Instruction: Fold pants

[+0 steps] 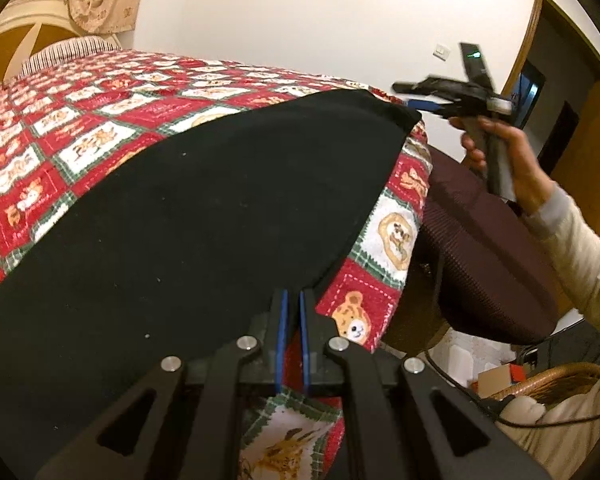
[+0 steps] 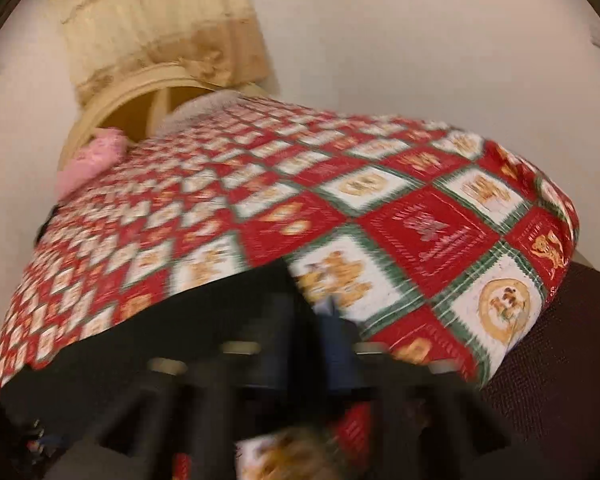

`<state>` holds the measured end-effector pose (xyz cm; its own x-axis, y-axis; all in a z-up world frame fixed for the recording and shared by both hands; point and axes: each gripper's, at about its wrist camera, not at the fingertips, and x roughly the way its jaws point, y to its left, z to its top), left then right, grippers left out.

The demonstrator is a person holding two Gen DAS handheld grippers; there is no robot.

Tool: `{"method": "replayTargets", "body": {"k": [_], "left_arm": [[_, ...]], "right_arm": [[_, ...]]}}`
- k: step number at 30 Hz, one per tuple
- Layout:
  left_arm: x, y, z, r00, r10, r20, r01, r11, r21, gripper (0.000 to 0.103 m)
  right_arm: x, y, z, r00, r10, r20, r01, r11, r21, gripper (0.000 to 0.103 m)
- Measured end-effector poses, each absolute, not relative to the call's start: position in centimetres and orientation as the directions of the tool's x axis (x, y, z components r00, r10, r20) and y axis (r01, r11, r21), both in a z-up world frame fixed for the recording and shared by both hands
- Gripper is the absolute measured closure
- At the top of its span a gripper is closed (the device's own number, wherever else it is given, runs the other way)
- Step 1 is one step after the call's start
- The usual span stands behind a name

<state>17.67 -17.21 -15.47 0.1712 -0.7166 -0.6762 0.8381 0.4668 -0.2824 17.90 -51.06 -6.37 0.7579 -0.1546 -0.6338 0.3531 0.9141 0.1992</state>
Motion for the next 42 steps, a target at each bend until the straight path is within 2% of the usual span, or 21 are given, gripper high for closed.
{"method": "replayTargets", "body": {"k": [1, 4, 6, 8, 13, 15, 16, 17, 25, 27, 29, 32, 35, 39, 42], "left_arm": [[17.5, -17.4, -15.3, 0.183, -0.711, -0.679, 0.844, 0.468, -0.263, 0.096], [17.3, -17.7, -15.3, 0.190, -0.703, -0.686, 0.855, 0.461, -0.236, 0.096], [17.4, -17.8, -15.4, 0.190, -0.701, -0.688, 0.857, 0.460, -0.232, 0.096], [17.6, -17.7, -15.4, 0.183, -0.706, -0.684, 0.851, 0.462, -0.249, 0.096], [17.7, -17.5, -15.6, 0.179, -0.716, -0.675, 0.845, 0.463, -0.266, 0.096], [17.8, -17.5, -15.6, 0.174, -0.717, -0.675, 0.846, 0.460, -0.270, 0.096], [17.8, -17.5, -15.6, 0.171, -0.717, -0.676, 0.847, 0.458, -0.271, 0.096], [17.8, -17.5, -15.6, 0.169, -0.717, -0.677, 0.848, 0.456, -0.270, 0.096], [17.8, -17.7, -15.6, 0.174, -0.713, -0.680, 0.854, 0.453, -0.256, 0.096], [17.6, -17.7, -15.5, 0.182, -0.711, -0.679, 0.854, 0.456, -0.249, 0.096], [17.5, -17.7, -15.5, 0.190, -0.710, -0.678, 0.856, 0.458, -0.240, 0.096], [17.6, -17.7, -15.6, 0.191, -0.713, -0.674, 0.853, 0.460, -0.245, 0.096], [17.7, -17.6, -15.6, 0.196, -0.714, -0.672, 0.849, 0.466, -0.248, 0.096], [17.4, -17.7, -15.6, 0.207, -0.710, -0.673, 0.848, 0.473, -0.238, 0.096], [17.3, -17.8, -15.5, 0.214, -0.706, -0.675, 0.847, 0.479, -0.233, 0.096]], "right_arm": [[17.3, -50.2, -6.1, 0.763, -0.148, -0.629, 0.338, 0.921, 0.195, 0.020], [16.8, -48.8, -5.7, 0.766, -0.146, -0.626, 0.311, 0.937, 0.162, 0.021], [17.8, -48.9, -5.6, 0.757, -0.158, -0.634, 0.309, 0.942, 0.134, 0.024], [19.1, -50.0, -5.7, 0.755, -0.147, -0.639, 0.313, 0.937, 0.154, 0.041], [23.4, -52.7, -7.4, 0.714, -0.021, -0.700, 0.282, 0.924, 0.260, 0.042], [24.4, -52.3, -7.8, 0.705, -0.036, -0.709, 0.271, 0.937, 0.222, 0.086], [24.6, -52.1, -7.8, 0.698, -0.056, -0.714, 0.274, 0.942, 0.194, 0.095], [24.8, -51.9, -7.7, 0.700, -0.072, -0.710, 0.276, 0.945, 0.176, 0.096], [25.7, -52.1, -8.3, 0.706, -0.127, -0.696, 0.280, 0.954, 0.110, 0.095], [25.2, -51.9, -8.1, 0.705, -0.141, -0.695, 0.285, 0.954, 0.096, 0.087], [24.2, -50.7, -7.2, 0.698, -0.191, -0.691, 0.299, 0.954, 0.037, 0.060], [21.2, -47.3, -5.4, 0.733, -0.156, -0.662, 0.215, 0.977, 0.008, 0.060], [18.7, -42.7, -5.2, 0.720, -0.105, -0.686, 0.085, 0.994, -0.063, 0.059], [16.4, -36.6, -7.3, 0.675, -0.102, -0.730, -0.097, 0.969, -0.226, 0.058], [16.0, -33.6, -9.0, 0.643, -0.086, -0.761, -0.189, 0.945, -0.267, 0.058]]}}
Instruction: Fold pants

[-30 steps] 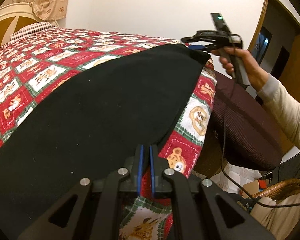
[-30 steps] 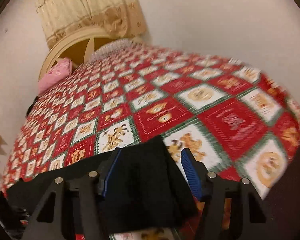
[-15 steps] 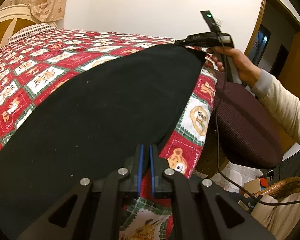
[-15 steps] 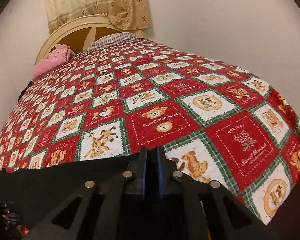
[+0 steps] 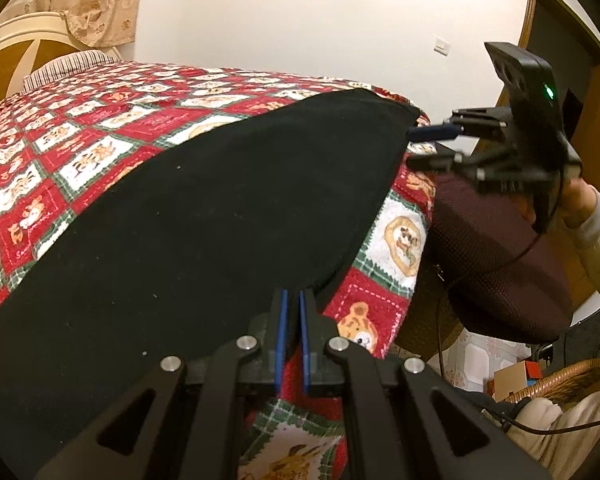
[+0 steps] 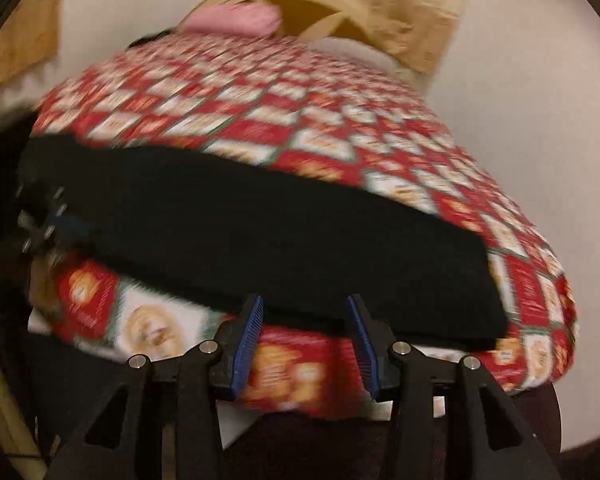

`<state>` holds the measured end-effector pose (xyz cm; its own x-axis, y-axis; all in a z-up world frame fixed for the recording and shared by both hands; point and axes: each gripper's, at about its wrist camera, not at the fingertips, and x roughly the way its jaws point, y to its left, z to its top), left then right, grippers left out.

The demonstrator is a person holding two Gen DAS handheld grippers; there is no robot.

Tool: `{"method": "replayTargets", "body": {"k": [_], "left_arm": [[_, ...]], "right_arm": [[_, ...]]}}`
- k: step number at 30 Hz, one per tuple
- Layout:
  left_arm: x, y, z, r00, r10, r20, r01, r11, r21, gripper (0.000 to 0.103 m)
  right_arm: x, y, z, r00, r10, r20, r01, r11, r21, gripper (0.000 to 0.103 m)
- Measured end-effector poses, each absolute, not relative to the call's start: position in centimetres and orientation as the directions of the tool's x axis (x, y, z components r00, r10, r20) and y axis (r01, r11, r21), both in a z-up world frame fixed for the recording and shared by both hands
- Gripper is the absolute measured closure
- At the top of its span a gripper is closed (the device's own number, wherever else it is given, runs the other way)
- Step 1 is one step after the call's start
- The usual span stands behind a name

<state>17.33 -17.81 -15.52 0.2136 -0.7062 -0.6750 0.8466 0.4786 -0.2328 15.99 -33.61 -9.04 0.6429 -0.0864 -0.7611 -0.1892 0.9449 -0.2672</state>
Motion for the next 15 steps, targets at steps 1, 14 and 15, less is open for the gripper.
{"method": "replayTargets", "body": {"k": [1, 14, 15], "left_arm": [[17.3, -17.8, -15.5, 0.215, -0.705, -0.676, 0.847, 0.479, -0.230, 0.096], [18.5, -17.7, -15.6, 0.160, -0.732, -0.663, 0.840, 0.454, -0.299, 0.096], [18.4, -17.8, -15.6, 0.160, -0.731, -0.664, 0.842, 0.452, -0.295, 0.096]], "right_arm": [[16.0, -32.6, -9.6, 0.641, -0.084, -0.763, -0.214, 0.935, -0.283, 0.058], [17.0, -27.1, -12.2, 0.652, -0.041, -0.757, -0.370, 0.854, -0.366, 0.058], [17.0, -26.8, -12.3, 0.657, -0.043, -0.753, -0.371, 0.851, -0.372, 0.058]]}}
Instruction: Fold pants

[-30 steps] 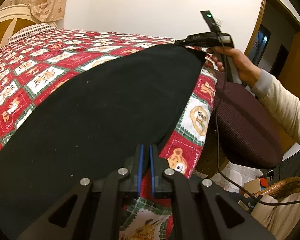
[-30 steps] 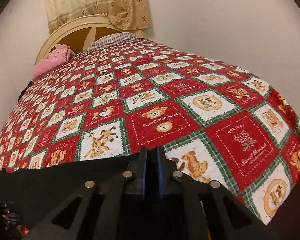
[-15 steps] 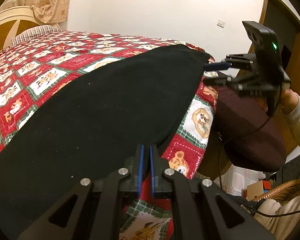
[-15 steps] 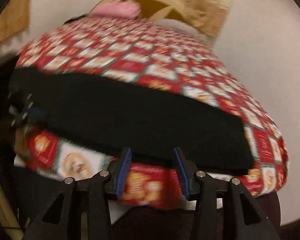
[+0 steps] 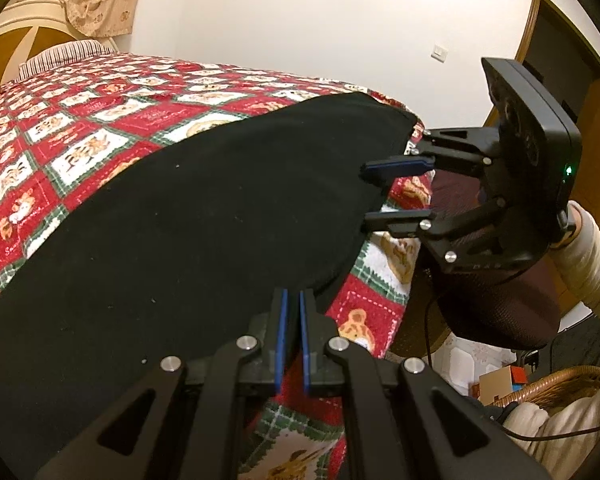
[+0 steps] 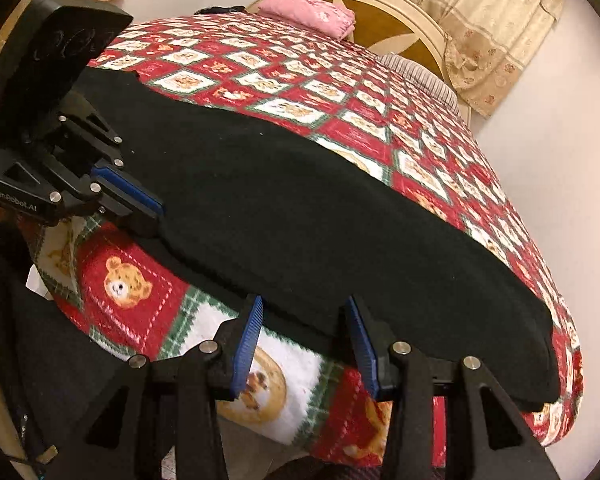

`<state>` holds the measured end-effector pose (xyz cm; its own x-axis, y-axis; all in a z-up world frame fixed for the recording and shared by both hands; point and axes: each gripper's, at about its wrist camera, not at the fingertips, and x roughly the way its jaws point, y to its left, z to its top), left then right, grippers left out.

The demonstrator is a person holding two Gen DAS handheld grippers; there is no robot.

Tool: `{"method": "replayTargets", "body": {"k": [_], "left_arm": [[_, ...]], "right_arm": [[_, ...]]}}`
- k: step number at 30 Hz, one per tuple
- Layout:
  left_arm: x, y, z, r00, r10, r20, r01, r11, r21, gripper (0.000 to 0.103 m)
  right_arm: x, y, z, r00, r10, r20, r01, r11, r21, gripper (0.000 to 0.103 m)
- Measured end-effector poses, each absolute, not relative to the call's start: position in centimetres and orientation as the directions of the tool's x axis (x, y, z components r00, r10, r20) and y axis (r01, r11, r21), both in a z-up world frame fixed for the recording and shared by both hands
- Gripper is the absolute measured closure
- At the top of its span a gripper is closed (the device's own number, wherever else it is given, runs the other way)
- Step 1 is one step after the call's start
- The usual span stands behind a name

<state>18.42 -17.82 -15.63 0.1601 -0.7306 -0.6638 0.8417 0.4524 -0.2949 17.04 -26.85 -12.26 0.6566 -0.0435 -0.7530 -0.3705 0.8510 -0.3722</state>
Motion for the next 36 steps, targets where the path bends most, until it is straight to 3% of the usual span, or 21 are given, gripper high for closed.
{"method": "replayTargets", "body": {"k": [1, 3, 4, 5, 11, 15, 18, 19, 20, 21, 22, 23, 28, 31, 36], "left_arm": [[18.3, -17.9, -15.6, 0.163, -0.729, -0.665, 0.844, 0.452, -0.288, 0.096], [18.3, -18.0, -15.4, 0.166, -0.729, -0.664, 0.845, 0.453, -0.286, 0.096], [18.4, -17.9, -15.3, 0.164, -0.731, -0.662, 0.843, 0.452, -0.291, 0.097], [18.4, -17.8, -15.1, 0.161, -0.733, -0.661, 0.843, 0.451, -0.295, 0.098], [17.0, -17.0, -13.9, 0.131, -0.750, -0.648, 0.870, 0.401, -0.288, 0.098], [17.2, -17.4, -15.6, 0.144, -0.714, -0.685, 0.862, 0.431, -0.267, 0.098], [17.4, -16.7, -15.2, 0.170, -0.728, -0.664, 0.841, 0.459, -0.287, 0.095], [17.4, -16.5, -15.0, 0.181, -0.727, -0.663, 0.838, 0.467, -0.282, 0.091], [17.4, -16.3, -14.8, 0.198, -0.723, -0.662, 0.836, 0.477, -0.271, 0.088], [17.2, -16.0, -14.6, 0.218, -0.720, -0.659, 0.834, 0.488, -0.257, 0.078], [17.1, -15.6, -14.4, 0.236, -0.718, -0.655, 0.833, 0.497, -0.244, 0.068], [16.9, -15.2, -14.0, 0.260, -0.715, -0.649, 0.831, 0.508, -0.227, 0.065], [16.6, -13.8, -13.4, 0.380, -0.653, -0.655, 0.800, 0.587, -0.121, 0.047], [17.5, -13.6, -14.2, 0.393, -0.621, -0.678, 0.777, 0.619, -0.117, 0.046], [18.7, -13.1, -15.6, 0.384, -0.590, -0.710, 0.737, 0.660, -0.150, 0.046]], "right_arm": [[17.1, -26.8, -12.3, 0.658, -0.043, -0.751, -0.371, 0.850, -0.374, 0.059], [17.3, -26.8, -12.3, 0.647, -0.016, -0.762, -0.385, 0.856, -0.346, 0.076], [17.2, -26.7, -12.2, 0.650, -0.005, -0.760, -0.387, 0.858, -0.337, 0.091], [17.1, -26.6, -12.0, 0.660, -0.011, -0.751, -0.380, 0.857, -0.347, 0.099], [15.2, -26.5, -9.4, 0.675, 0.013, -0.738, -0.380, 0.864, -0.332, 0.100], [15.5, -26.4, -12.0, 0.632, -0.019, -0.774, -0.396, 0.851, -0.345, 0.100], [15.6, -26.5, -12.8, 0.630, -0.018, -0.776, -0.403, 0.847, -0.347, 0.098], [15.6, -26.7, -12.5, 0.620, -0.006, -0.785, -0.405, 0.854, -0.327, 0.093], [15.6, -26.9, -12.1, 0.613, -0.003, -0.790, -0.399, 0.862, -0.313, 0.082], [15.6, -27.2, -11.7, 0.619, -0.007, -0.785, -0.385, 0.869, -0.312, 0.073], [15.4, -27.5, -11.4, 0.625, -0.009, -0.781, -0.376, 0.873, -0.311, 0.056], [15.3, -27.8, -11.0, 0.633, -0.005, -0.774, -0.364, 0.881, -0.303, 0.052], [15.7, -27.6, -8.9, 0.649, 0.100, -0.755, -0.360, 0.914, -0.188, 0.052], [16.9, -26.8, -8.2, 0.648, 0.202, -0.734, -0.375, 0.924, -0.077, 0.052], [20.4, -25.8, -9.6, 0.659, 0.228, -0.716, -0.332, 0.943, -0.005, 0.052]]}}
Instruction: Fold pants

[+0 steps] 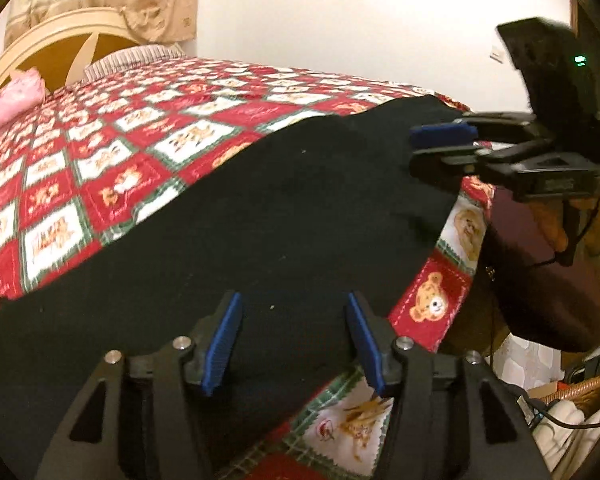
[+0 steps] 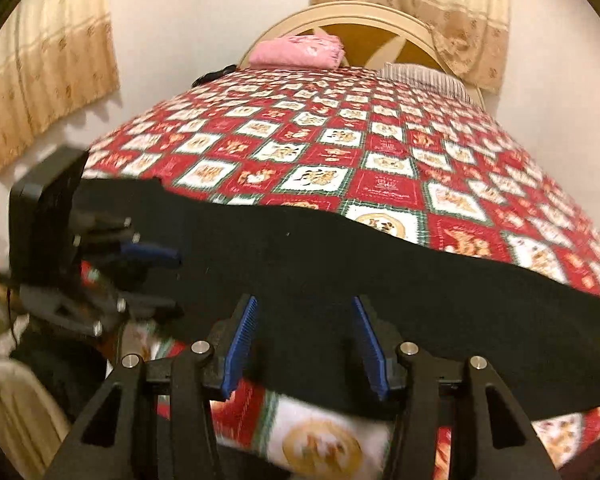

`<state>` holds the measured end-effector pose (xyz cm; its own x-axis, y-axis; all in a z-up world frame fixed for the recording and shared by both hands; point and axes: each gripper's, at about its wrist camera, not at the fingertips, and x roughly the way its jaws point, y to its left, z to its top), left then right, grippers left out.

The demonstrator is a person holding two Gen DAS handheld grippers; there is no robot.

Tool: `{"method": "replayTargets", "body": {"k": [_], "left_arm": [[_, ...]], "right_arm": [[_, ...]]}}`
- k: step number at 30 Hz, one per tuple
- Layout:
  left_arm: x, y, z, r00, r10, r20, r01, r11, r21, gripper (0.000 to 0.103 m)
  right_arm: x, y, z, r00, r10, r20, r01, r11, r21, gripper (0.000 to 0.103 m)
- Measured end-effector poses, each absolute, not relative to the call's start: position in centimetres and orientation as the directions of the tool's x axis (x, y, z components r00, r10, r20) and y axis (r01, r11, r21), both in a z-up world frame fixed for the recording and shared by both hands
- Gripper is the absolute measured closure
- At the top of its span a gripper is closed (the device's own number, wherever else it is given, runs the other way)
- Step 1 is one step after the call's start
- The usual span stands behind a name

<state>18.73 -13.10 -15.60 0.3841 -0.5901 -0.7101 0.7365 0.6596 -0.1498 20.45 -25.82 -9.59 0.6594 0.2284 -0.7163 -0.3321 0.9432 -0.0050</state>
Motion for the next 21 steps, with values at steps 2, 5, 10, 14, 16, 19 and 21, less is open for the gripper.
{"method": "replayTargets", "body": {"k": [2, 5, 10, 14, 16, 19, 21], "left_arm": [[18.8, -13.0, -15.7, 0.379, -0.594, -0.710, 0.732, 0.661, -0.164, 0.045], [18.9, -12.9, -16.0, 0.372, -0.590, -0.717, 0.733, 0.660, -0.163, 0.044], [18.7, -12.9, -16.0, 0.374, -0.584, -0.720, 0.734, 0.661, -0.155, 0.040], [18.5, -12.3, -16.1, 0.376, -0.582, -0.721, 0.722, 0.672, -0.166, 0.040], [18.3, -11.9, -15.8, 0.386, -0.576, -0.721, 0.711, 0.683, -0.166, 0.040], [18.1, -10.6, -15.2, 0.421, -0.558, -0.715, 0.691, 0.708, -0.146, 0.039], [18.1, -9.1, -14.7, 0.462, -0.538, -0.705, 0.667, 0.735, -0.124, 0.032]], "right_arm": [[21.5, -26.0, -10.7, 0.644, 0.195, -0.739, -0.296, 0.955, -0.006, 0.052], [22.3, -27.7, -12.3, 0.612, 0.163, -0.773, -0.233, 0.972, 0.021, 0.052], [21.6, -27.6, -11.9, 0.625, 0.115, -0.772, -0.223, 0.974, -0.035, 0.052], [20.6, -26.6, -11.0, 0.646, 0.122, -0.754, -0.232, 0.972, -0.041, 0.052], [20.3, -25.9, -11.0, 0.648, 0.148, -0.747, -0.255, 0.966, -0.030, 0.051], [20.7, -24.5, -12.8, 0.625, 0.147, -0.767, -0.284, 0.958, -0.047, 0.049], [20.4, -23.9, -13.5, 0.650, 0.126, -0.749, -0.283, 0.955, -0.086, 0.045]]}}
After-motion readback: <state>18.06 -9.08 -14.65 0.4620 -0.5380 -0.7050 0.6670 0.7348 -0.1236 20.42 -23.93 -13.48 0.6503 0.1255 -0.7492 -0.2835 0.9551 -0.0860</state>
